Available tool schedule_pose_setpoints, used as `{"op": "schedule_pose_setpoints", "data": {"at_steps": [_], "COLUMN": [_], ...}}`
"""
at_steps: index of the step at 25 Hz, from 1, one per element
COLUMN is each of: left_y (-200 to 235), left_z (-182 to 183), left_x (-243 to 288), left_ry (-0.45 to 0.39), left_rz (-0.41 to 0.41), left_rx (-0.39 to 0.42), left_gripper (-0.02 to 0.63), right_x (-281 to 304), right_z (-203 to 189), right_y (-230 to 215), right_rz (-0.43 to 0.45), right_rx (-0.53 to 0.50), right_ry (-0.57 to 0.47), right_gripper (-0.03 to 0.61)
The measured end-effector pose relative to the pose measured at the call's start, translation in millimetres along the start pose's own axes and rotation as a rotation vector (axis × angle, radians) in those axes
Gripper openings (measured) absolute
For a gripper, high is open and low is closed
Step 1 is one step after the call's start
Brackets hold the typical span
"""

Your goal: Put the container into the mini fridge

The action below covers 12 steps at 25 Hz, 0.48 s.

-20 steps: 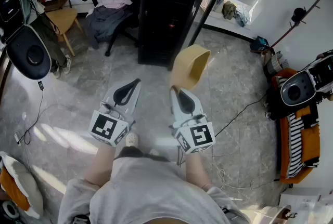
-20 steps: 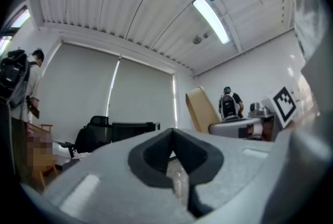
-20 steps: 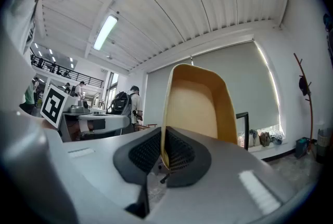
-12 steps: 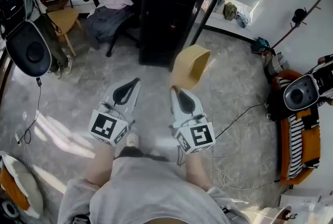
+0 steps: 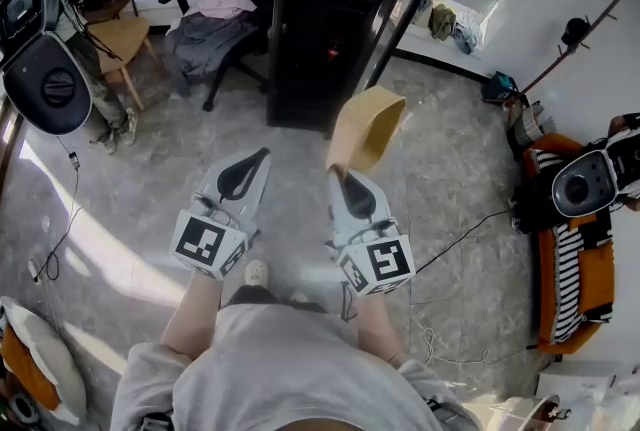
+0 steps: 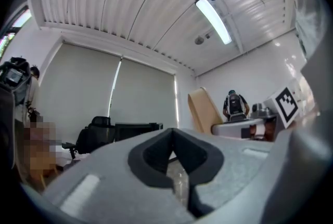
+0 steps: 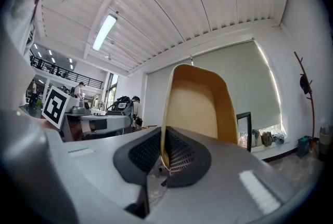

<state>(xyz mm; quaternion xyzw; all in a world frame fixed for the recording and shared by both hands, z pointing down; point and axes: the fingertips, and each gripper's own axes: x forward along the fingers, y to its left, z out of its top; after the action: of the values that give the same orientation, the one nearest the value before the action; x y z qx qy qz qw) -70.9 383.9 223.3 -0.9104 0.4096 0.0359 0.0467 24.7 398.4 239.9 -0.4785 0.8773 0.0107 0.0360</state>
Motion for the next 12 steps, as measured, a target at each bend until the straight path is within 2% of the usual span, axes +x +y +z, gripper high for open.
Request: {"op": "schedule_pose_setpoints", "data": {"at_steps": [6,12], "left_y": [33,71], "left_z": [-5,-2], "left_x": [10,20], "left_ry": [-0.006,-0.023], "left_rz": [-0.009,-0.025], "left_rx": [0.002,0.005], "left_gripper": [0.000,0.000], "right_x": [33,72], "right_z": [-4,-6], "right_y": [-3,1], "right_rz": [-0.013,-0.022], "right_rx": [0.038,0.031], "right_ry": [-0.013,-0.011], "right_gripper": [0.011,0.009]}}
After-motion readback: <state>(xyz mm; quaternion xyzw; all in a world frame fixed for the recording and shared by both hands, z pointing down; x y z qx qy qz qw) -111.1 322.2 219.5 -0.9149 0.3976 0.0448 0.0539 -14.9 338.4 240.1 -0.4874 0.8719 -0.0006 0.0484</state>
